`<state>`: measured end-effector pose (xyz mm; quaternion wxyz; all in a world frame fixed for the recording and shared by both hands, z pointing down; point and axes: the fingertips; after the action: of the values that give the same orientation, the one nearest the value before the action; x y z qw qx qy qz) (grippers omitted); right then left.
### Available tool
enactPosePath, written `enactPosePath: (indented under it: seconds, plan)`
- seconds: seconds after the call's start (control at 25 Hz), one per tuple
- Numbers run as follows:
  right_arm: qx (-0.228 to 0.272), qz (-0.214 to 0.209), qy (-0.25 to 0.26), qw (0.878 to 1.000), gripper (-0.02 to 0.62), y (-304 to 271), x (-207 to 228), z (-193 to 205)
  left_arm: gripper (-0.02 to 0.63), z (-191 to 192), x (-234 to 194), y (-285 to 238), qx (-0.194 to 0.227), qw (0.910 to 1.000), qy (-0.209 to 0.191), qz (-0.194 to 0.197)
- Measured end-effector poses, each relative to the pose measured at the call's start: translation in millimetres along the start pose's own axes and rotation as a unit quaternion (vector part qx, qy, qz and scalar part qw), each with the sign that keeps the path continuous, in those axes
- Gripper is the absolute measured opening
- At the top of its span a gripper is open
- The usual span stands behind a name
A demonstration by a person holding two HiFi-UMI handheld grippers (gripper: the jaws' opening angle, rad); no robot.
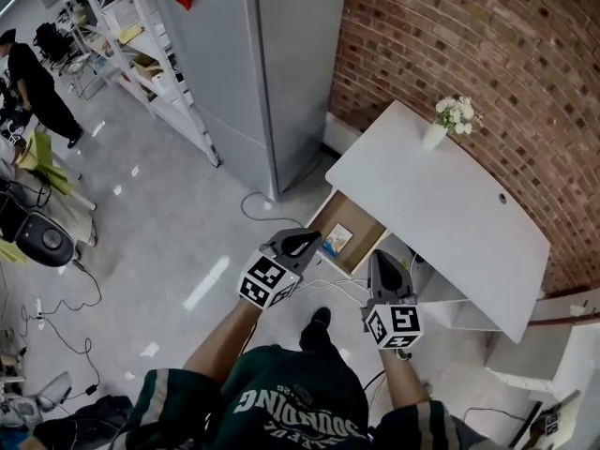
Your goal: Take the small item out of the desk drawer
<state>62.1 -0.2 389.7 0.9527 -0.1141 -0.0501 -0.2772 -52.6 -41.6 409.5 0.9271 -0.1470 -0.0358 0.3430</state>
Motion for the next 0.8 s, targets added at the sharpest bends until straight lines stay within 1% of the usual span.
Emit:
enactPosePath:
  seconds: [0.28,0.52,0.68,0.8]
  plan:
    - [-0.007,-0.031,0.001,0.999,0.025,-37,50,-10,0.018,-11,-15,-54,-0.013,0.9996,0.005,-0.025]
    - [-0.015,-0.051,-0.004,0.999,0.025,-55,81,-7,0.018,-8,-19,-89,-0.026,0.9988,0.008,-0.042]
    - [-0.023,-0.057,-0.011,0.998,0.025,-63,97,-1,0.018,-2,-17,-102,-0.034,0.9981,0.011,-0.05]
    - [-0.03,-0.063,-0.016,0.997,0.025,-72,99,8,0.018,7,-19,-108,-0.045,0.9976,0.013,-0.051]
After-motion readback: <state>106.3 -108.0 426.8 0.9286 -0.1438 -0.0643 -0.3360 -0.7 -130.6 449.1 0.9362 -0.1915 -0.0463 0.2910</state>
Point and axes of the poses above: the fingertips, and each gripper's own axes: y backward along the fingers, x to its right, z out of its underside, and after that the axes turned 14 degrees about -z, right-handed
